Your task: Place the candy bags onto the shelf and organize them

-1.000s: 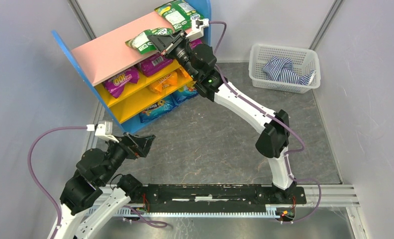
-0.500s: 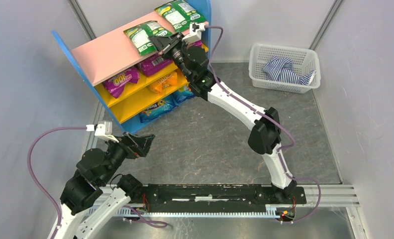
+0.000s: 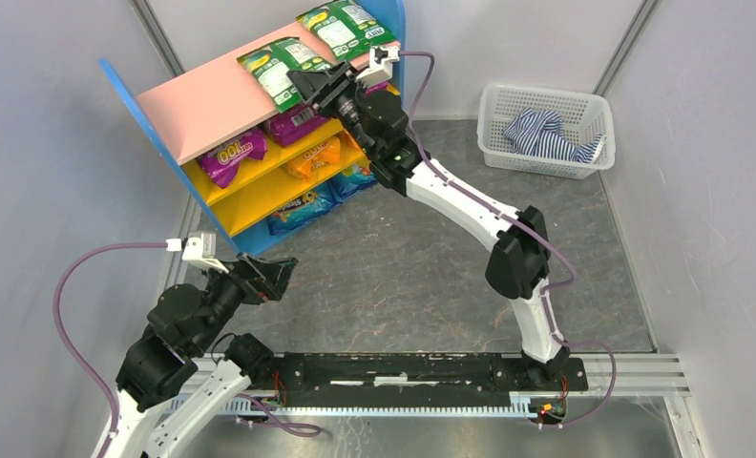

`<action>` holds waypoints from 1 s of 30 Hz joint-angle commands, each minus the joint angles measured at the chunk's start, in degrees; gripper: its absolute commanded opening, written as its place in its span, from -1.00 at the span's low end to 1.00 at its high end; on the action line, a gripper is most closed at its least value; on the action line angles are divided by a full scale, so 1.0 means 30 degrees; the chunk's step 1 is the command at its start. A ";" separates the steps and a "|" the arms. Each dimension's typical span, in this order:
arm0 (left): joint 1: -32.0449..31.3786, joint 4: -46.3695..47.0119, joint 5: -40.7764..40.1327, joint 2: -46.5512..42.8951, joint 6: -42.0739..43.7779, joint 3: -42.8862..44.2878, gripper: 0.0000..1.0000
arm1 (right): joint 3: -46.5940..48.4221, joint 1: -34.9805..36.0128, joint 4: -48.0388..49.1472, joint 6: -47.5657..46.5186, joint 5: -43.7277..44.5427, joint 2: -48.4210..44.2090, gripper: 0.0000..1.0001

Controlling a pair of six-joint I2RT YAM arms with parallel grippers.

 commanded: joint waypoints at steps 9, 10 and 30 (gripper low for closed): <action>-0.0008 0.0786 -0.0160 0.0201 0.0353 -0.0067 1.00 | -0.3770 -0.0130 -0.0476 -0.0694 -0.1692 -0.3896 0.20; -0.0008 0.0783 -0.0134 0.0204 0.0353 -0.0053 1.00 | -0.3902 -0.0127 -0.0427 -0.0530 -0.1798 -0.3920 0.19; -0.0008 0.0783 -0.0134 0.0299 0.0353 -0.0068 1.00 | -0.6943 -0.0039 0.1858 0.0448 -0.2933 -0.5143 -0.17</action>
